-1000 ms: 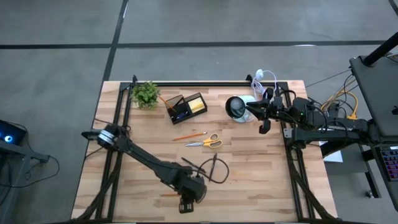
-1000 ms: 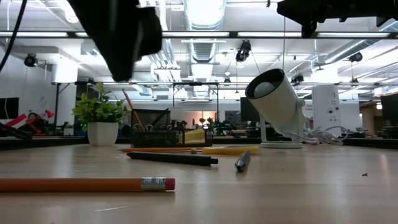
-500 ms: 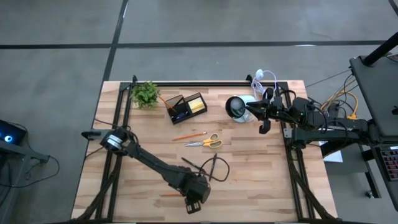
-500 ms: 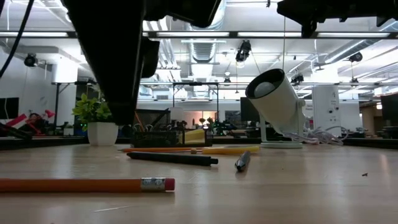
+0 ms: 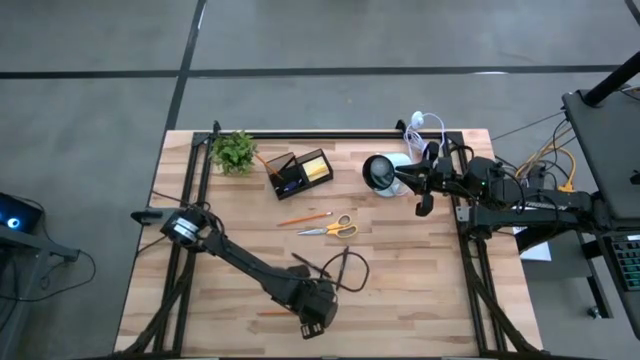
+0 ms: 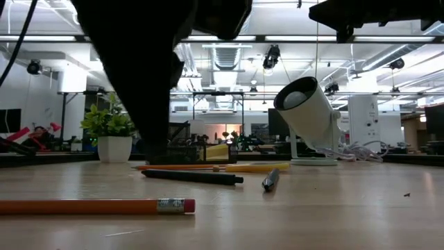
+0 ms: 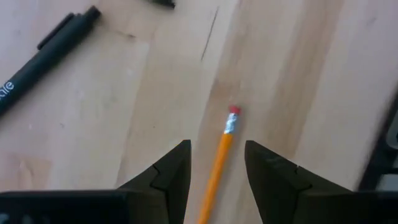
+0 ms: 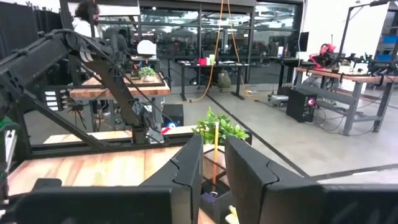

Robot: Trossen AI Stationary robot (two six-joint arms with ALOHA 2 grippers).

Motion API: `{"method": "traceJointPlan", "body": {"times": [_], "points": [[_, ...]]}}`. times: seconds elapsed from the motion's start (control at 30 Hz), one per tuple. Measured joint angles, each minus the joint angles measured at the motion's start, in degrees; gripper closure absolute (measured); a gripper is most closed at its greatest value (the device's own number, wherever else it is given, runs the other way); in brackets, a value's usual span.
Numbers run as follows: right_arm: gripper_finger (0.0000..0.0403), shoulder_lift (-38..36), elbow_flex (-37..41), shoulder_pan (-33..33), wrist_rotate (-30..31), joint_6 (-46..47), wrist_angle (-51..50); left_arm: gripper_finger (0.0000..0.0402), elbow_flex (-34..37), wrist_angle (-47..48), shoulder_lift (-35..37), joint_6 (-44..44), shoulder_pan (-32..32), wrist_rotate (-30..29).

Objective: Pick and place office supplies into organizer
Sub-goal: Put the bottom yellow pencil into the black desk organizer

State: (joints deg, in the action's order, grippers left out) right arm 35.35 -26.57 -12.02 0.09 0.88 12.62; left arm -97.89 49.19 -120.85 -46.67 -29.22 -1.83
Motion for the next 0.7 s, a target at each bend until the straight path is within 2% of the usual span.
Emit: {"method": "traceJointPlan", "body": {"times": [0.23, 0.57, 0.7], "points": [[0.0344, 0.0, 0.0, 0.0, 0.0, 0.1, 0.0, 0.0268, -0.2, 2.1, -0.3, 4.0, -0.9, -0.8], [0.0344, 0.0, 0.0, 0.0, 0.1, 0.0, 0.0, 0.0268, -0.7, -2.5, -1.9, 9.2, -1.9, -0.7], [0.0344, 0.0, 0.0, 0.0, 0.1, 0.0, 0.0, 0.0268, 0.1, -1.2, -1.8, 9.5, -2.3, -2.0]]}}
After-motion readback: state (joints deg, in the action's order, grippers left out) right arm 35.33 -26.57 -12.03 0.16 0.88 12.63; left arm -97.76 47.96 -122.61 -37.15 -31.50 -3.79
